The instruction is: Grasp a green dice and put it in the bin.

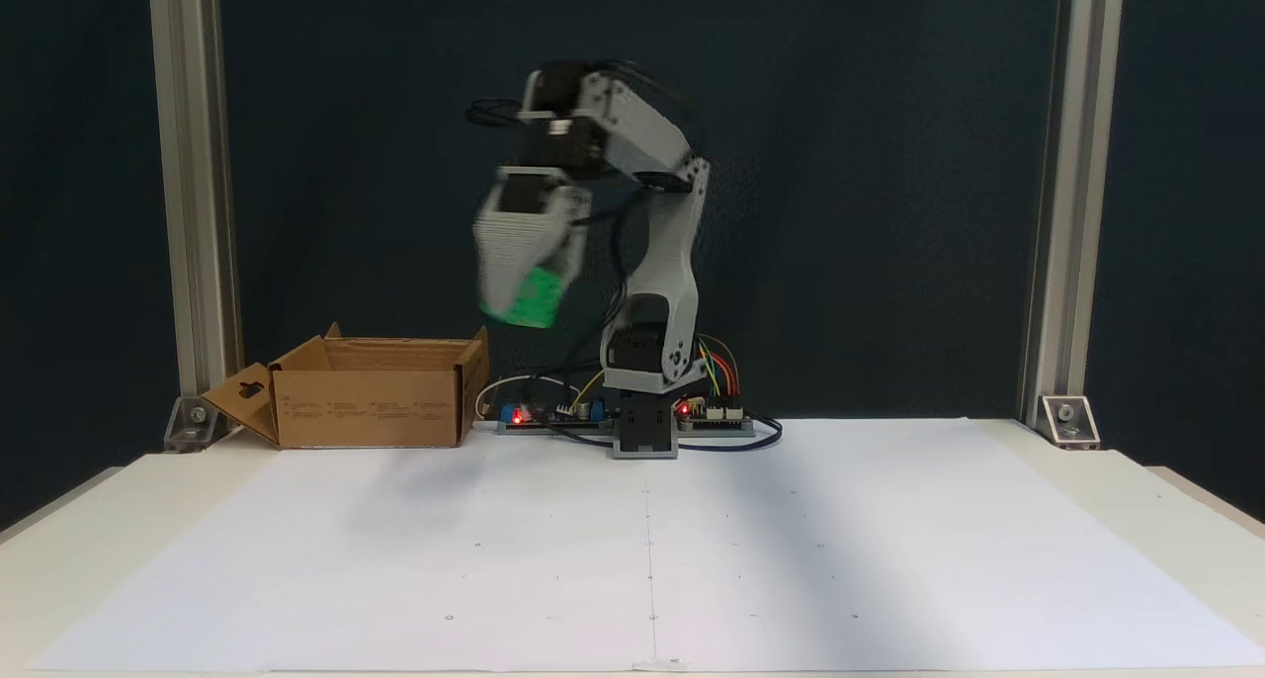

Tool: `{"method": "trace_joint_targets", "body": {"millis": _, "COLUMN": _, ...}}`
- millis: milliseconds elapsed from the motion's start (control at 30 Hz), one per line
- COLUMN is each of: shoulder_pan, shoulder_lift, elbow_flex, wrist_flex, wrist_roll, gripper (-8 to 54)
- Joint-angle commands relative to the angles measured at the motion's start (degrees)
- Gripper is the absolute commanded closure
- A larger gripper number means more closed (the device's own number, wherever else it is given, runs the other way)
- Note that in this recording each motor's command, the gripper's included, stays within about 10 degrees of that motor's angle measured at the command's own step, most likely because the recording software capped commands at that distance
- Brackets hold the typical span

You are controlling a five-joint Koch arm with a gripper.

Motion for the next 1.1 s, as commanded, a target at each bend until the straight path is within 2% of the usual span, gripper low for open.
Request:
{"method": "trace_joint_targets", "body": {"millis": 0, "shoulder_pan": 6.06, "shoulder_lift": 0.70, "elbow_flex": -4.48, "wrist_flex": -2.20, "wrist_roll": 0.35, "gripper": 33.8}}
{"method": "trace_joint_targets", "body": {"millis": 267, "shoulder_pan": 38.14, "shoulder_lift": -2.46, "elbow_flex": -4.22, "wrist_flex": -7.29, "wrist_roll": -6.94, "gripper": 33.8}}
{"method": "trace_joint_targets", "body": {"millis": 500, "shoulder_pan": 55.11, "shoulder_lift": -8.35, "elbow_flex": -4.31, "wrist_flex": -17.49, "wrist_roll": -9.32, "gripper": 33.8}}
{"method": "trace_joint_targets", "body": {"millis": 700, "shoulder_pan": 65.04, "shoulder_lift": -12.04, "elbow_flex": -4.39, "wrist_flex": -22.15, "wrist_roll": -10.72, "gripper": 33.8}}
{"method": "trace_joint_targets", "body": {"millis": 900, "shoulder_pan": 66.36, "shoulder_lift": -15.91, "elbow_flex": -4.31, "wrist_flex": -22.59, "wrist_roll": -10.81, "gripper": 33.8}}
{"method": "trace_joint_targets", "body": {"millis": 967, "shoulder_pan": 66.36, "shoulder_lift": -16.88, "elbow_flex": -4.22, "wrist_flex": -22.24, "wrist_roll": -10.63, "gripper": 13.5}}
{"method": "trace_joint_targets", "body": {"millis": 1000, "shoulder_pan": 66.36, "shoulder_lift": -18.28, "elbow_flex": -4.04, "wrist_flex": -22.06, "wrist_roll": -10.37, "gripper": 12.1}}
{"method": "trace_joint_targets", "body": {"millis": 1067, "shoulder_pan": 66.80, "shoulder_lift": -19.60, "elbow_flex": -4.04, "wrist_flex": -22.06, "wrist_roll": -10.28, "gripper": 4.0}}
